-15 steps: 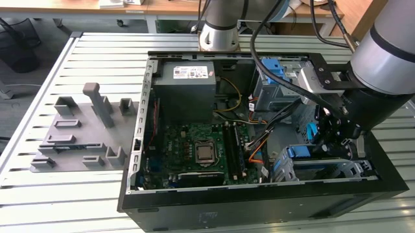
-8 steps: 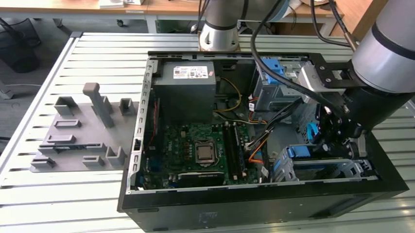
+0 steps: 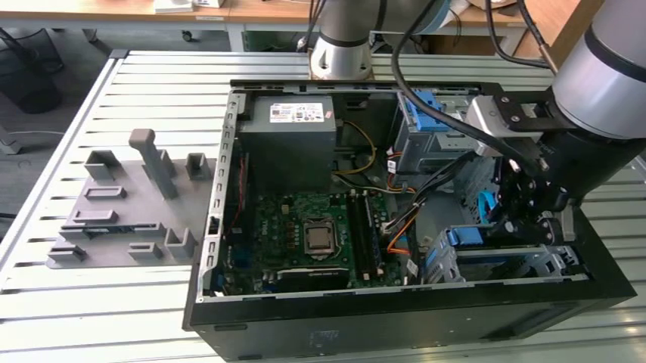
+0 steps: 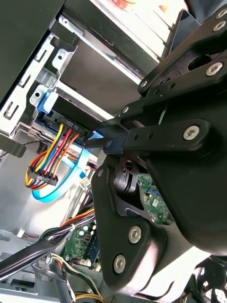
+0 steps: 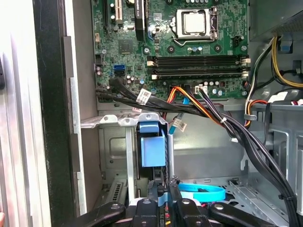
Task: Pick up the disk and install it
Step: 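Insert the second disk wire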
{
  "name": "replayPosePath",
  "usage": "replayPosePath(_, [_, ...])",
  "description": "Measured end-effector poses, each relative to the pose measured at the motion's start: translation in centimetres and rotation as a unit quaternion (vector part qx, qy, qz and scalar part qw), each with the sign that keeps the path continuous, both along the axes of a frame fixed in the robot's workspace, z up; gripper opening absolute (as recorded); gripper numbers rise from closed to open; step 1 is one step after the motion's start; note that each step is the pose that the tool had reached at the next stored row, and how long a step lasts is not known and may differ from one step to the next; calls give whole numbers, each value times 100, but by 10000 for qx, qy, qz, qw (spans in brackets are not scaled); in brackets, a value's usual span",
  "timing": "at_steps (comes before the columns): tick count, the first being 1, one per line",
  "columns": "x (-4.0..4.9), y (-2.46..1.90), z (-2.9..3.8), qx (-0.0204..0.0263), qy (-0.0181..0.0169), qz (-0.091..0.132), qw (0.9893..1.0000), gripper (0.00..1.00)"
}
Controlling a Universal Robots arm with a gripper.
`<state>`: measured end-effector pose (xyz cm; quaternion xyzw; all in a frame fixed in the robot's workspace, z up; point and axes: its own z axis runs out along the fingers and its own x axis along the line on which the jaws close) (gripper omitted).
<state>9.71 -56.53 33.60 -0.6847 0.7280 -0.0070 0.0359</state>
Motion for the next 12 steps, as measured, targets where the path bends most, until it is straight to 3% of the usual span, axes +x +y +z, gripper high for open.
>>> replayPosePath(4, [0,0,22,-1,0,0,10000,24])
replayPosePath(7, [0,1,37,1,0,0,10000,11])
replayPosePath(12, [16,1,39,0,9,0,10000,11])
